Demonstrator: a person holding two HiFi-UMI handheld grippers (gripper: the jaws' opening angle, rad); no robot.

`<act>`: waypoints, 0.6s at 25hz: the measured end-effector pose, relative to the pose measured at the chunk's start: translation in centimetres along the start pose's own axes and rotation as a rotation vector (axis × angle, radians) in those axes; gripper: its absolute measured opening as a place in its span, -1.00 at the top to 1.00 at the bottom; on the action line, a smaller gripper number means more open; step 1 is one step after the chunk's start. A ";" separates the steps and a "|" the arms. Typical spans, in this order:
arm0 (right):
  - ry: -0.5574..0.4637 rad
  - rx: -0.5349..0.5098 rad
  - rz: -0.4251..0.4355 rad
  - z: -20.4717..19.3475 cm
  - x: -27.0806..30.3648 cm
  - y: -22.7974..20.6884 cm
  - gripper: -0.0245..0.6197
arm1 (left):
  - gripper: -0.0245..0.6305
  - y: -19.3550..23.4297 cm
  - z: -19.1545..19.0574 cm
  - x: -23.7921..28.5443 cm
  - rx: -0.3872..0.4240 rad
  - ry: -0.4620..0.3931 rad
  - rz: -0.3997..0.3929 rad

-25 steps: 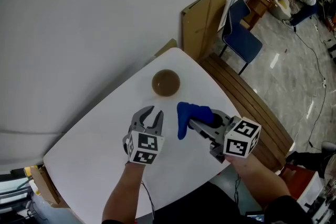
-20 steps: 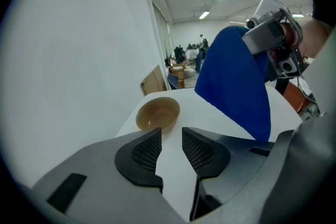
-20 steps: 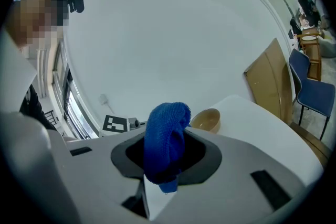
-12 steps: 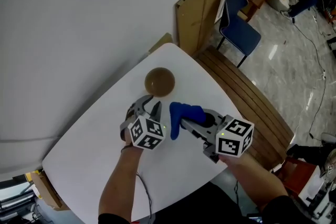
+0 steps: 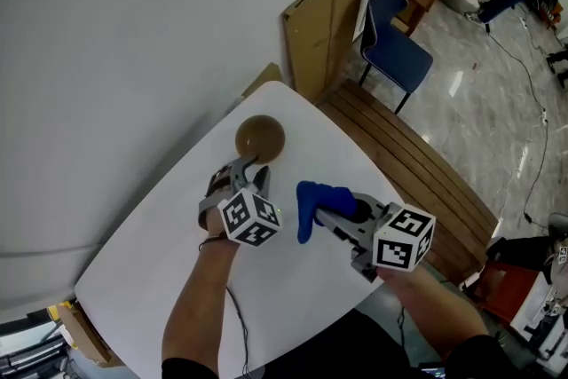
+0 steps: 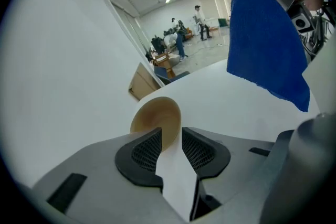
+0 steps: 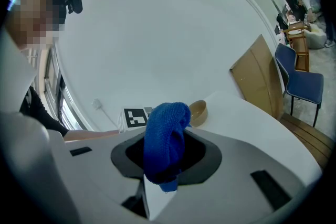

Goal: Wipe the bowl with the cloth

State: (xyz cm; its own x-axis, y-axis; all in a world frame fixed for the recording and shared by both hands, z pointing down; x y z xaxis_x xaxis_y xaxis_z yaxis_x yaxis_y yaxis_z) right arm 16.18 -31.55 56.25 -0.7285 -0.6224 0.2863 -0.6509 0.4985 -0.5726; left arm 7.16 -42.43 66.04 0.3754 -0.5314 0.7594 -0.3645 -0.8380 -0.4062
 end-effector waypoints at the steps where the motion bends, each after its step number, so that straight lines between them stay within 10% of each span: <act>1: -0.003 0.001 -0.001 0.1 -0.3 -0.1 0.69 | 0.54 0.0 0.4 0.2 0.004 0.000 -0.005; 15: -0.035 0.003 -0.002 0.0 -3.3 1.3 0.69 | 0.86 -3.1 -0.3 -0.6 -0.013 0.082 -0.113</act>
State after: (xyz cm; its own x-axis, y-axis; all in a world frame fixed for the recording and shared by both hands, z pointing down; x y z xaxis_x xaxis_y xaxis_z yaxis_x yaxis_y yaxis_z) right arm 17.78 -28.83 54.58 -0.7193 -0.6440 0.2606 -0.6517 0.4955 -0.5743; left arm 7.84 -39.44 66.97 0.3440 -0.4209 0.8393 -0.3349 -0.8901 -0.3091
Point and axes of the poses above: the fingertips, and each gripper's own axes: x forward along the fingers, y to its left, z out of its top, the point moved 1 cm from there along -x, backward along the fingers, and after that the axes turned 4 degrees about -x, right-handed, at the moved point
